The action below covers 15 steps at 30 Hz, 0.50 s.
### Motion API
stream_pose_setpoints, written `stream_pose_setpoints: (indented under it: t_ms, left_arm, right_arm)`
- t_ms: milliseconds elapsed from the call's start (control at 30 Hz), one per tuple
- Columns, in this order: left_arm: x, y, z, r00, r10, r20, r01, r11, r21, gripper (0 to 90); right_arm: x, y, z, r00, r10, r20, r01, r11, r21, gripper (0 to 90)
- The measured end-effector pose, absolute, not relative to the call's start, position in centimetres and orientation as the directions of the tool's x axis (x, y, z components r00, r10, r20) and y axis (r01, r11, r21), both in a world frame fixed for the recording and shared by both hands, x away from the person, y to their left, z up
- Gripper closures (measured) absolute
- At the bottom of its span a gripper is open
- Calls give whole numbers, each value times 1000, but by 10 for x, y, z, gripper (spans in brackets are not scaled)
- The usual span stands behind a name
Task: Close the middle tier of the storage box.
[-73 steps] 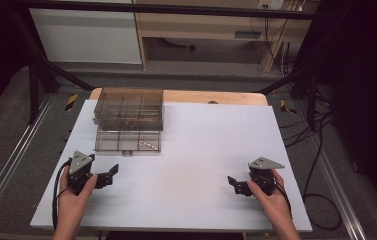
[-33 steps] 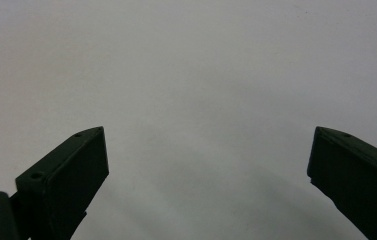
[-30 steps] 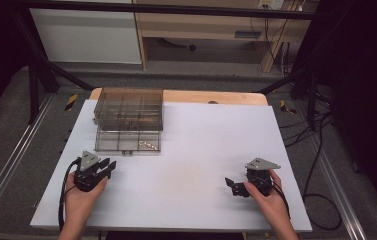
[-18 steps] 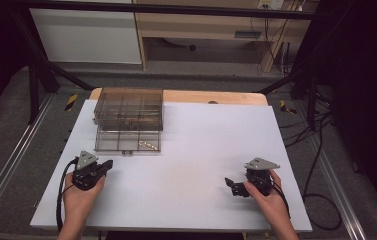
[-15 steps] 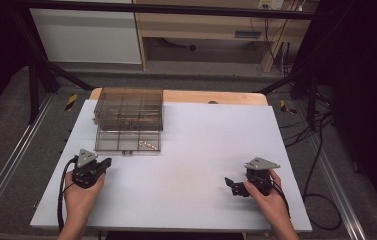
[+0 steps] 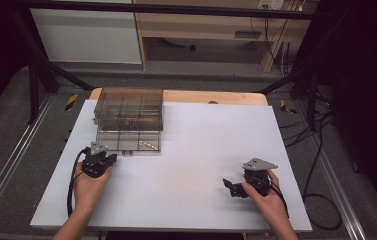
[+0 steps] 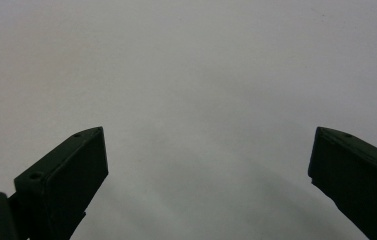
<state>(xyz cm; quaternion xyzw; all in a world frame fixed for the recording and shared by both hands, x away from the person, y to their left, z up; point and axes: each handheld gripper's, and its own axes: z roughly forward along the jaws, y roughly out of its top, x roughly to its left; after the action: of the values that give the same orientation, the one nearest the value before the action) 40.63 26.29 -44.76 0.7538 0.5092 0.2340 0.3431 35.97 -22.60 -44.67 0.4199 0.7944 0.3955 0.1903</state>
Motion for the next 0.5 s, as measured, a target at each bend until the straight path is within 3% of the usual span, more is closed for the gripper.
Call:
stream_pose_setpoints:
  t_ms: [500]
  left_arm:
    - [420, 255, -453, 361, 932, 12, 619, -249, 745, 900]
  right_arm:
    - [359, -224, -447, -587, 809, 27, 515, 348, 783, 29]
